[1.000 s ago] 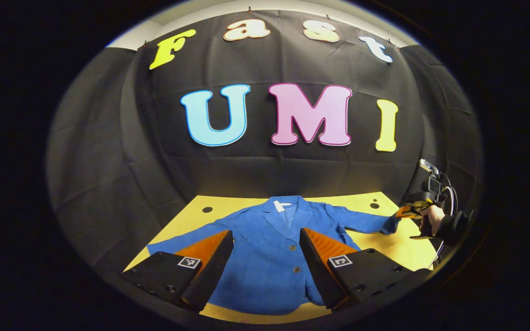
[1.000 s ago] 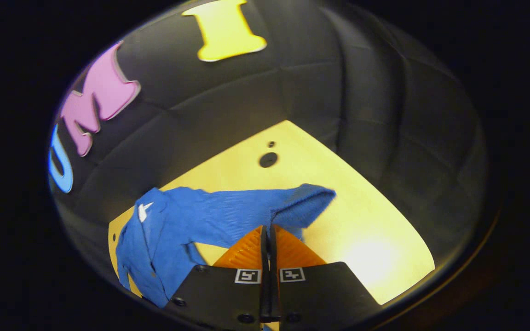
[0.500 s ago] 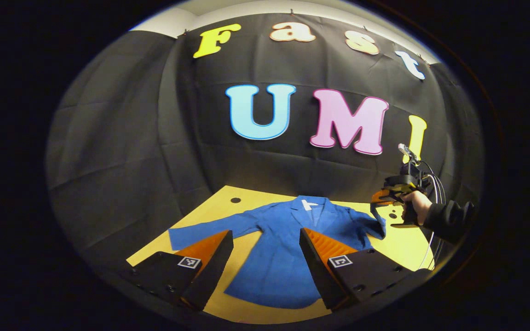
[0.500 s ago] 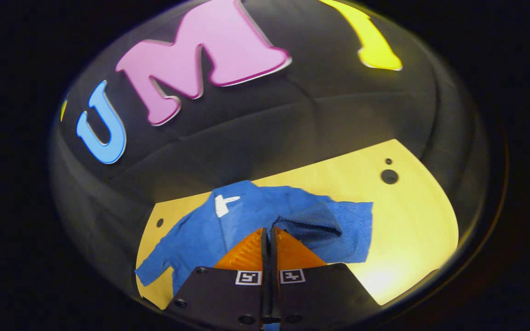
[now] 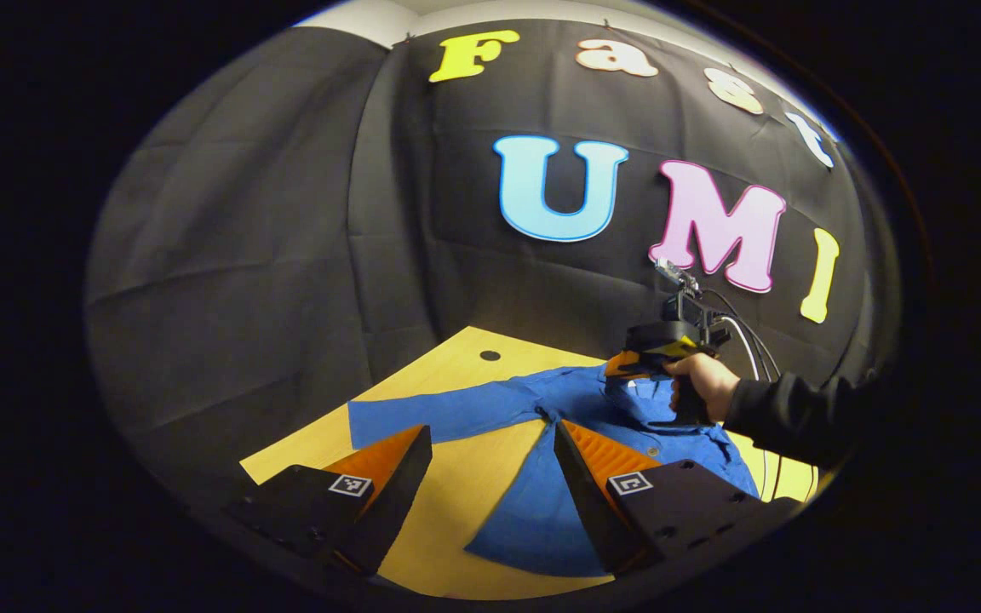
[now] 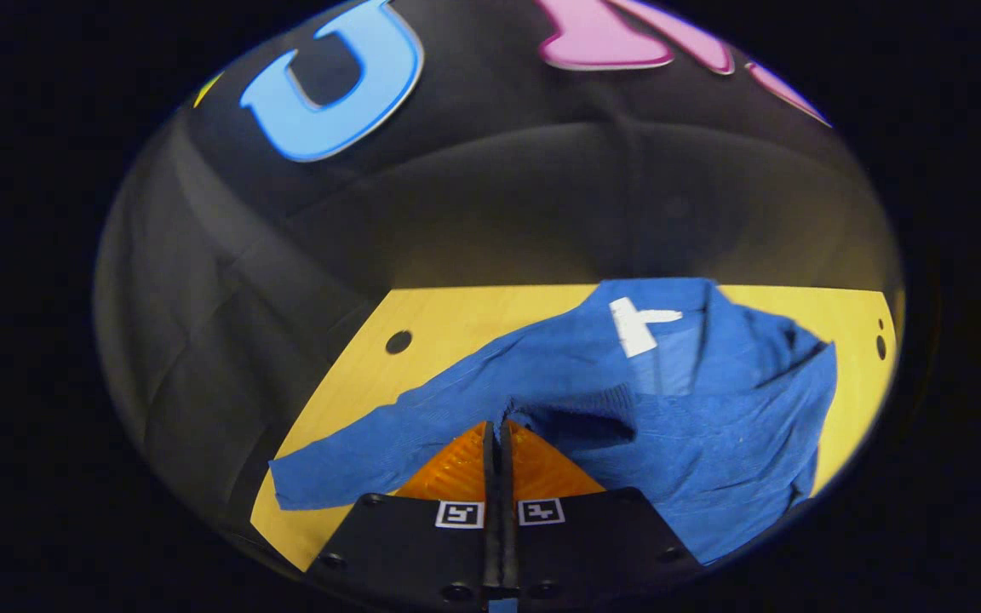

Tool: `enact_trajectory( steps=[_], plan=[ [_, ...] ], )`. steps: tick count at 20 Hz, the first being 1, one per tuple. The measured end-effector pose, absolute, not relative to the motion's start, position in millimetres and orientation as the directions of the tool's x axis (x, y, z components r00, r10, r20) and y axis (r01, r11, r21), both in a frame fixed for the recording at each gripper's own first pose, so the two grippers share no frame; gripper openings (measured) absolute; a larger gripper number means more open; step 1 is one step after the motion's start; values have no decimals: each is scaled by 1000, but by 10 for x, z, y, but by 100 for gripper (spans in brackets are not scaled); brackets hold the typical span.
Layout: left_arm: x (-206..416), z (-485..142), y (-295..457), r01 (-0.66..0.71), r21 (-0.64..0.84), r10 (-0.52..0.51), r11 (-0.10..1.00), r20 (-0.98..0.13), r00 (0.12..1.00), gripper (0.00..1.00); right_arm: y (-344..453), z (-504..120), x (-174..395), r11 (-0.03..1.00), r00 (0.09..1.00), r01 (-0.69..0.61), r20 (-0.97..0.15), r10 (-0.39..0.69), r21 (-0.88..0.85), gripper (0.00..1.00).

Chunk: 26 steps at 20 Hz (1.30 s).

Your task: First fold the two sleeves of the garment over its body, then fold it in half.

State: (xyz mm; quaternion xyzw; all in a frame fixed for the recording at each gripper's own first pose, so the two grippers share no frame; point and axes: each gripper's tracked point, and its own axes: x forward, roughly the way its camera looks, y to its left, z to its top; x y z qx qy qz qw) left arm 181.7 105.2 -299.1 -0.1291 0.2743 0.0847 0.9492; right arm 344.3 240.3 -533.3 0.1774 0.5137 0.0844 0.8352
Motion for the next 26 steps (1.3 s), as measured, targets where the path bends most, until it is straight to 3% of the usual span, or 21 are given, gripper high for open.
enact_trajectory(
  steps=[2, 5, 6, 10, 15, 20, 26],
  plan=[
    [1785, -3272, 1142, -250, -215, 75, 944, -598, 798, 84, 2634, -5544, 3442, 917, 463, 33, -819, 339, 398, 5],
    [1871, -3664, 1339, -314, -254, 91, 915, -628, 773, 85, 2632, -5740, 3403, 934, 482, 37, -825, 295, 355, 88],
    [1907, -3766, 1420, -335, -263, 102, 905, -630, 769, 86, 2564, -5732, 3395, 945, 493, 17, -825, 277, 328, 97],
    [2005, -4219, 1946, -425, -178, 208, 888, -669, 714, 85, 2300, -5187, 3411, 970, 671, -80, -706, 224, 232, 98],
    [2188, -4804, 2565, -574, -145, 280, 806, -761, 585, 86, 1939, -4366, 3060, 978, 818, -134, -538, 202, 162, 97],
    [2255, -5198, 2822, -618, -173, 201, 767, -850, 488, 85, 1359, -3882, 2689, 988, 892, -103, -429, 142, 114, 97],
    [2474, -5493, 2569, -523, -11, 213, 852, -906, 365, 85, 737, -3597, 2317, 997, 910, -71, -407, 77, 32, 96]
  ],
)
